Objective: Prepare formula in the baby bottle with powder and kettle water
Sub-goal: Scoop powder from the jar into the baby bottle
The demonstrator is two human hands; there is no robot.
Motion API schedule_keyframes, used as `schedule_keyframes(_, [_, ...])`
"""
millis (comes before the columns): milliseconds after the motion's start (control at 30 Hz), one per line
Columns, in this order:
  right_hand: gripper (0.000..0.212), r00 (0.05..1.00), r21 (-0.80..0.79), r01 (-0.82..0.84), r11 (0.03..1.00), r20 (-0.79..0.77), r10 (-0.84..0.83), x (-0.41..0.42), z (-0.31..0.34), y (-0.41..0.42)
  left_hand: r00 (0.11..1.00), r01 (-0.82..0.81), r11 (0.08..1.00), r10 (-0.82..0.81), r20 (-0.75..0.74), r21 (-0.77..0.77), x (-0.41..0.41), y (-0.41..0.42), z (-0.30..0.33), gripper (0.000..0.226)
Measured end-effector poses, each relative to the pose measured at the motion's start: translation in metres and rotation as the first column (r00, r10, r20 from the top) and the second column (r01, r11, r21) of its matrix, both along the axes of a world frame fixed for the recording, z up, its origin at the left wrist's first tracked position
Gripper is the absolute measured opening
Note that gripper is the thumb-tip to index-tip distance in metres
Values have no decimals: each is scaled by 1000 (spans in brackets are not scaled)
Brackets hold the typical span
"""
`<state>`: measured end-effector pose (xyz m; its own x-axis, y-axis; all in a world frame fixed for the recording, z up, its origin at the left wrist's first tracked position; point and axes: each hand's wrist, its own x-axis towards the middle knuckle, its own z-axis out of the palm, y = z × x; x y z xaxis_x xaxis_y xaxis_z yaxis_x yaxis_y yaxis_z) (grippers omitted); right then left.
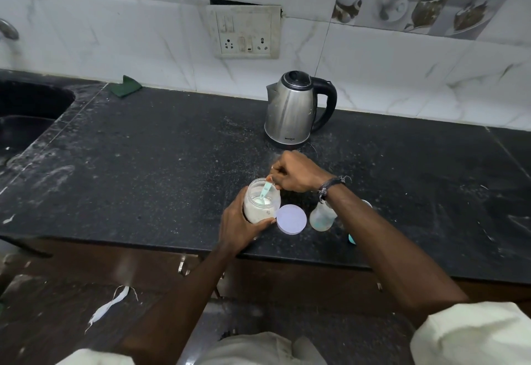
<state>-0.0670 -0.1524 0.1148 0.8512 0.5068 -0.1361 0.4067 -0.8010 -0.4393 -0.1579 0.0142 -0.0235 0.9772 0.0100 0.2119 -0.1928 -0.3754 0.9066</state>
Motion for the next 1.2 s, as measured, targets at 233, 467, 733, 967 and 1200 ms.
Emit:
schedule_keyframes(233, [36, 997, 41, -18, 999, -72, 21, -7, 2, 0, 1000, -2, 1000, 2, -2, 14, 0, 0, -2, 91])
schedule_keyframes(467, [28, 991, 64, 9, 998, -134, 0, -11, 7, -1, 999, -20, 999, 21, -25, 37, 1, 1, -5, 93])
schedule_keyframes(733, [37, 978, 129, 124, 984, -183, -99, -7, 4, -11, 999, -18, 997, 21, -41, 74, 0, 1, -1, 97])
schedule_keyframes(967, [31, 943, 146, 261, 954, -251, -220, -4, 4, -24, 996, -41, 996, 47, -75, 79, -1, -2, 1, 105])
schedule_keyframes(1200, [31, 916, 203, 352, 914, -275, -292, -2, 11, -44, 990, -87, 982, 104, -96, 170, -1, -3, 1, 146])
